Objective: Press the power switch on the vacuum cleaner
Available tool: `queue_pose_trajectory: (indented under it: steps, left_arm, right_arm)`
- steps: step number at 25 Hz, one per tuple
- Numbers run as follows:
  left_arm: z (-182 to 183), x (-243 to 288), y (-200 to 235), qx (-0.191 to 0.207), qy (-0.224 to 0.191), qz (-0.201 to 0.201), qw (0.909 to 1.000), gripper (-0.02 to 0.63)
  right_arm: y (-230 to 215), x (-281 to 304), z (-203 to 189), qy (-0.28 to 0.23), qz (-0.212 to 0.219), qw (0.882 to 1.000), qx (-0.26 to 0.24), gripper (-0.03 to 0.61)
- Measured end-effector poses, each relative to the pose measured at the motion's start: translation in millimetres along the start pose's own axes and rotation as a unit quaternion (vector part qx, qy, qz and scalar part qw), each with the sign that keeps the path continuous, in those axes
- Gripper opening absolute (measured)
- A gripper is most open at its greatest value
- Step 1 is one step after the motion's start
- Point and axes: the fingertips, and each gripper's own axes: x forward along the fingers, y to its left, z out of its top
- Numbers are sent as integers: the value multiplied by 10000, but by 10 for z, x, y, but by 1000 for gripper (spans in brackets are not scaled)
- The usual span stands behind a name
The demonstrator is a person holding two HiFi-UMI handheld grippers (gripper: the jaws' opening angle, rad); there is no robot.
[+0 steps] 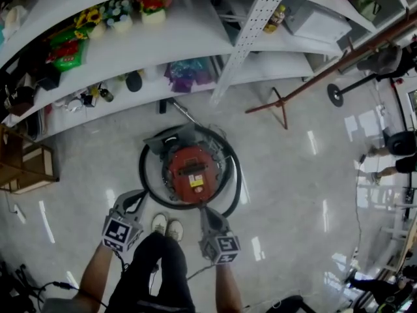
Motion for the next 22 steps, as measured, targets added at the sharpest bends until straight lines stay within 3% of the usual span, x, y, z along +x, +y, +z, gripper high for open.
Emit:
queue_pose_trajectory:
  steps: [22]
  left_arm:
    - [-892, 288, 10, -133, 249, -24, 9996, 6]
  right_arm:
    - [-461, 623, -802, 200, -28, 9998, 41, 12]
